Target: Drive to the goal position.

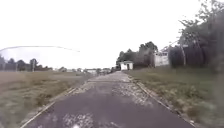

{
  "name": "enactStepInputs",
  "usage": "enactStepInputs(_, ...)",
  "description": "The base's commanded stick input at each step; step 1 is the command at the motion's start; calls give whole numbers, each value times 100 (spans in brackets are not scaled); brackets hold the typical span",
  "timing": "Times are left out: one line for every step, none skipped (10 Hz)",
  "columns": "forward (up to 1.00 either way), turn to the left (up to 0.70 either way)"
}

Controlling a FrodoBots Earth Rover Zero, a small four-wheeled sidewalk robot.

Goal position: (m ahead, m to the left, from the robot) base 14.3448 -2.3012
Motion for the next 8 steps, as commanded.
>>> enactStepInputs(100, 0)
enactStepInputs(100, 0)
enactStepInputs(100, 0)
enactStepInputs(100, 0)
enactStepInputs(100, 0)
enactStepInputs(100, 0)
enactStepInputs(100, 0)
enactStepInputs(100, 0)
